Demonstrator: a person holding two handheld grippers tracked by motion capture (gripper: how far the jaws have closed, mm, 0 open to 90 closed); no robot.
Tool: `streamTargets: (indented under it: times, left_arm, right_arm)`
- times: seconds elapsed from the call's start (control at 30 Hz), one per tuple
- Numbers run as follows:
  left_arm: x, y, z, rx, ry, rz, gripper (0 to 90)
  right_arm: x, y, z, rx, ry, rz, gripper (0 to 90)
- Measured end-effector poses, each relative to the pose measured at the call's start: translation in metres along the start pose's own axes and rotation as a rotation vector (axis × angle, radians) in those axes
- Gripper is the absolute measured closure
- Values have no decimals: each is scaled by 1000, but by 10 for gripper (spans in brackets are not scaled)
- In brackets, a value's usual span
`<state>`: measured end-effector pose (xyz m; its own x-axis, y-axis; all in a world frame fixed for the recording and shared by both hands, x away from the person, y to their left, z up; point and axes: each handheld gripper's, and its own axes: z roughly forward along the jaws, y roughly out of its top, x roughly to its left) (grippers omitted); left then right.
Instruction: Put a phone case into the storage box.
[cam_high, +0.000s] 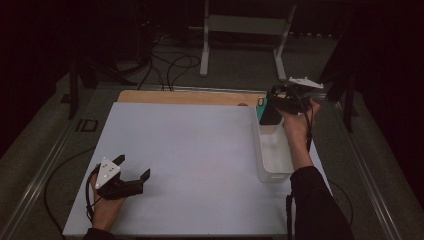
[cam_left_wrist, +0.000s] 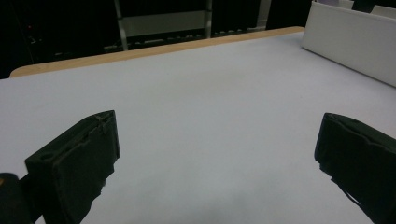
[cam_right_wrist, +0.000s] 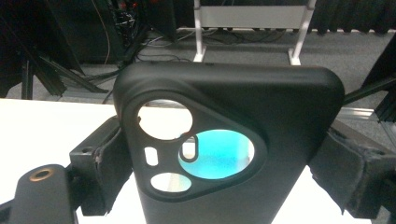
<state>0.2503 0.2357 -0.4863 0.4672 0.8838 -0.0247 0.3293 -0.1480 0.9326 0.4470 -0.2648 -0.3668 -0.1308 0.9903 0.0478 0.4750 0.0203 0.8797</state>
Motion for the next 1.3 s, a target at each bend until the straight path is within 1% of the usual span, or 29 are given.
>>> streamTargets:
  times: [0.37, 0.7, 0.93, 1.3]
  left_arm:
    - [0, 0, 0, 0, 1, -1, 8]
    - [0, 0, 0, 1, 0, -2, 8]
    - [0, 0, 0, 2, -2, 1, 9]
    - [0, 0, 0, 3, -3, -1, 8]
  right_arm:
    - [-2, -11, 10, 30, -15, 9, 132]
    - [-1, -19, 17, 52, -15, 12, 131]
    - [0, -24, 22, 67, -18, 7, 131]
    - [3, -34, 35, 106, -30, -12, 129]
